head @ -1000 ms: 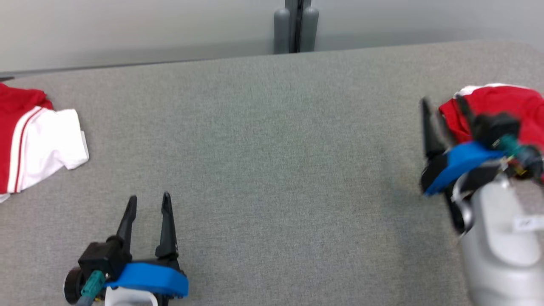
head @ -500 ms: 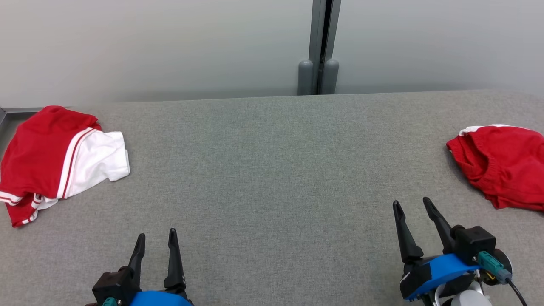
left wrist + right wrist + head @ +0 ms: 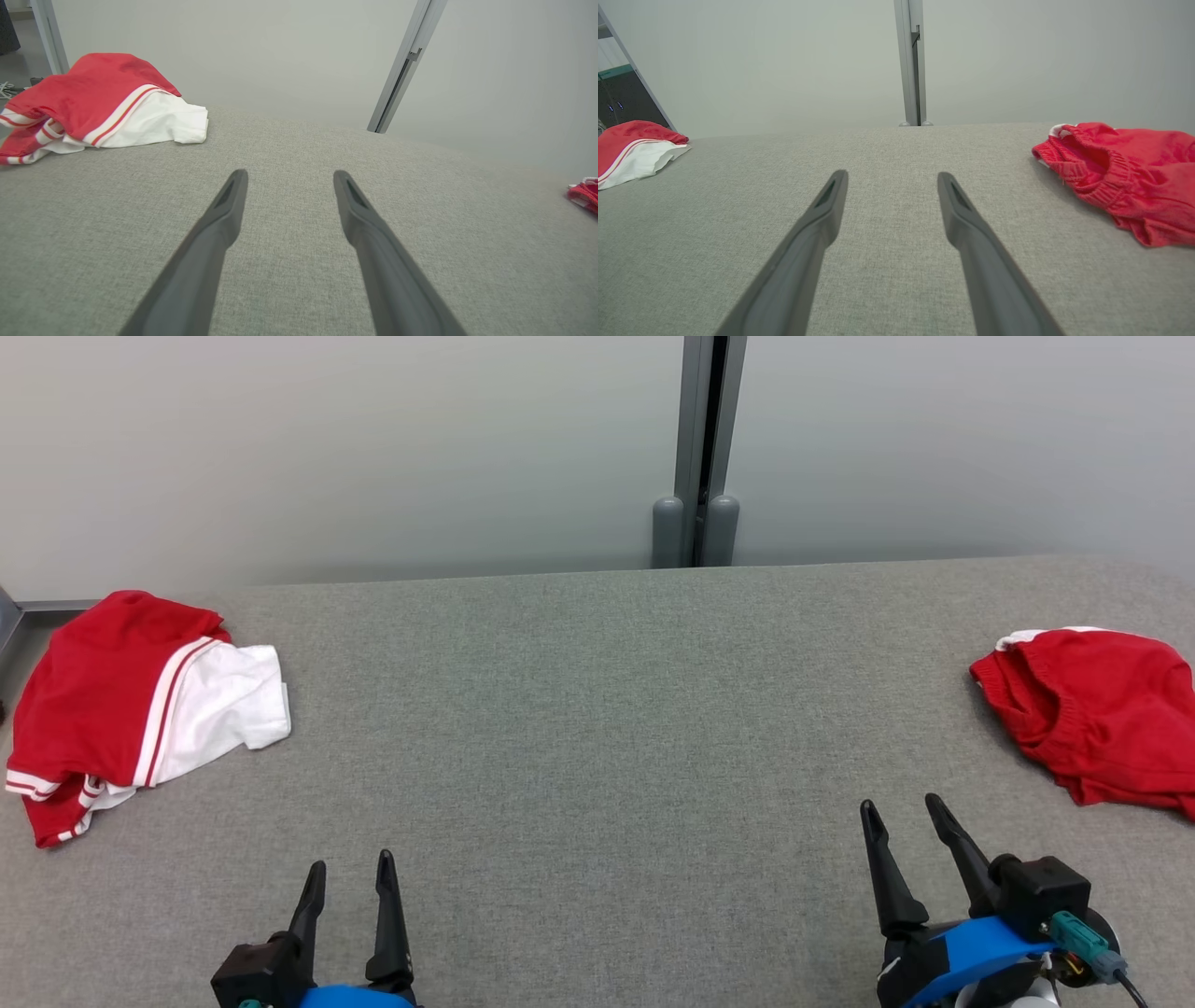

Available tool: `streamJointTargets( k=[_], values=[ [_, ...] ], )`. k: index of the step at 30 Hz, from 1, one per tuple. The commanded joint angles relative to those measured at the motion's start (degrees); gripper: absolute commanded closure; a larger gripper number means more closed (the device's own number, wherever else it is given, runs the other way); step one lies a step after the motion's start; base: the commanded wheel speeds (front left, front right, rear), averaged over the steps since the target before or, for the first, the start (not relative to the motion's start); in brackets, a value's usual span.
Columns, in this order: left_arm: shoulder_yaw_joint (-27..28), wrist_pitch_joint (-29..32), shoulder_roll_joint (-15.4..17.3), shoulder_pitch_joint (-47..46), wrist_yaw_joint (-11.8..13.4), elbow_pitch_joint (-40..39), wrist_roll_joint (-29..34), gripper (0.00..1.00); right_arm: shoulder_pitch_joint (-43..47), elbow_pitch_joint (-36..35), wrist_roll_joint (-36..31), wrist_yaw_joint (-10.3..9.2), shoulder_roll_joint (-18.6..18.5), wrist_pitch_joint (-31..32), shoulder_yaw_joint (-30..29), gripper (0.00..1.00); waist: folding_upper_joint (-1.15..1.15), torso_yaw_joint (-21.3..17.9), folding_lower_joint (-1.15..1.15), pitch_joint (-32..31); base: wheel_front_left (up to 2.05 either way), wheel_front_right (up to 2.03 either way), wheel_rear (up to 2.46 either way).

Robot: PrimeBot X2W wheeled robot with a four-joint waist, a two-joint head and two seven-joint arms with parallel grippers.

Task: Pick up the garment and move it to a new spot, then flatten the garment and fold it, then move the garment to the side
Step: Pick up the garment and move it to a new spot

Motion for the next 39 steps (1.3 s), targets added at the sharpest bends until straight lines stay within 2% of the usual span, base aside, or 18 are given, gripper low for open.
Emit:
streamJointTargets(
  k=[1,7,11,24,29,34,39],
  values=[
    [0.01,-0.26,0.17,0.05,-0.28,0.13,0.41,0.0,0.7,-0.39,0.16,0.01,-0.1,0.2,-0.07,0.0,0.0,0.07,0.0,0.0,0.0,0.0,0.0],
    [-0.03,-0.27,0.3,-0.35,-0.35,0.26,0.47,0.0,0.89,-0.61,0.03,0.0,-0.1,0.46,-0.26,0.0,0.0,0.46,0.0,0.1,0.0,0.0,0.0],
    [-0.28,-0.28,0.22,-1.02,-0.34,0.19,0.59,0.0,1.17,-0.86,-0.68,0.01,-0.09,0.88,-0.69,0.0,0.0,2.14,0.0,0.04,0.0,0.0,0.0],
    [0.43,-0.28,1.25,0.19,0.37,-1.23,1.23,0.0,2.43,-2.03,-0.64,0.01,-0.09,1.47,0.08,0.0,0.0,16.47,0.0,-1.37,0.0,0.0,0.0],
    [0.51,-0.2,1.85,1.13,0.58,-1.72,1.11,0.0,2.59,-1.69,-0.2,0.0,-0.12,2.0,1.64,0.0,0.0,20.48,0.0,-2.07,0.0,0.0,0.0],
    [0.59,-0.03,2.3,1.6,0.95,-2.36,0.84,0.0,2.51,-1.74,0.04,0.0,-0.12,2.28,2.74,0.0,0.0,22.34,0.0,-2.41,0.0,0.0,0.0],
    [1.81,-0.1,3.18,1.67,1.42,-3.17,0.41,0.0,1.46,-2.42,-0.67,0.0,-0.12,2.74,4.33,0.0,0.0,22.09,0.0,-1.8,0.0,0.0,0.0]
  ],
)
